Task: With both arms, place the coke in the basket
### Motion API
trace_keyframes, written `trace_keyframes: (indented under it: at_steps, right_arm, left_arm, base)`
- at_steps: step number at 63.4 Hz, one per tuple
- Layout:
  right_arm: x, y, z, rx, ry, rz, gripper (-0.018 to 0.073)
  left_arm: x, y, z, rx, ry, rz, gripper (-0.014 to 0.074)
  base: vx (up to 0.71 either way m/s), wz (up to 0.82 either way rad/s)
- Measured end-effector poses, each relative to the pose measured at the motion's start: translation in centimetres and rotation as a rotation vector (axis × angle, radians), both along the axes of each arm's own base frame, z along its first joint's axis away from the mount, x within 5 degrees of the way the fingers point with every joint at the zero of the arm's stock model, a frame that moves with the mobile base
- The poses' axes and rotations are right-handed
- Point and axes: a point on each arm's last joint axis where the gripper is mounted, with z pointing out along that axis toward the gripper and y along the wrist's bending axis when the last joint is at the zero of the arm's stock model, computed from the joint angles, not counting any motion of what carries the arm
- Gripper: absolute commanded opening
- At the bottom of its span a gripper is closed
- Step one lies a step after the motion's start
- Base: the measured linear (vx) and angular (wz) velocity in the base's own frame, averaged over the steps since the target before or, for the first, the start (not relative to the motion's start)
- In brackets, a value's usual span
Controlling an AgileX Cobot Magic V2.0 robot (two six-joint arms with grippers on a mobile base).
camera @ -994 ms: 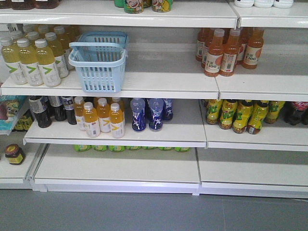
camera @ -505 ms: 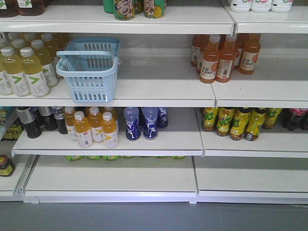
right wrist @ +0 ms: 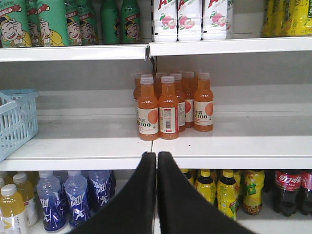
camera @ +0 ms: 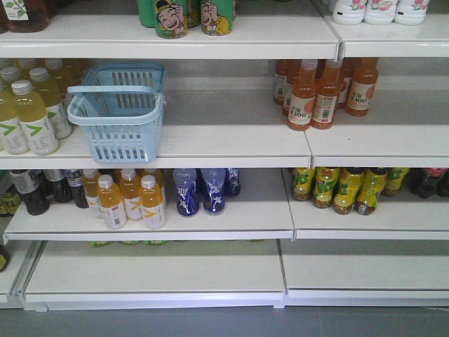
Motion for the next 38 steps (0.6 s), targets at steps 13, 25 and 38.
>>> trace_keyframes:
  at_steps: [13, 25, 38]
  right_arm:
    - [0.00, 0.00, 0.00, 0.000, 0.000, 0.000, -0.0005]
    - [0.00, 0.00, 0.00, 0.000, 0.000, 0.000, -0.0005]
    - [0.00, 0.00, 0.00, 0.000, 0.000, 0.000, -0.0005]
  left_arm:
    - [0.00, 0.00, 0.00, 0.000, 0.000, 0.000, -0.0006]
    - [0.00, 0.00, 0.00, 0.000, 0.000, 0.000, -0.0006]
    - [0.00, 0.00, 0.00, 0.000, 0.000, 0.000, -0.0006]
  base:
    - [0.08, -0.02]
    - [0.07, -0.02]
    - [0.07, -0.02]
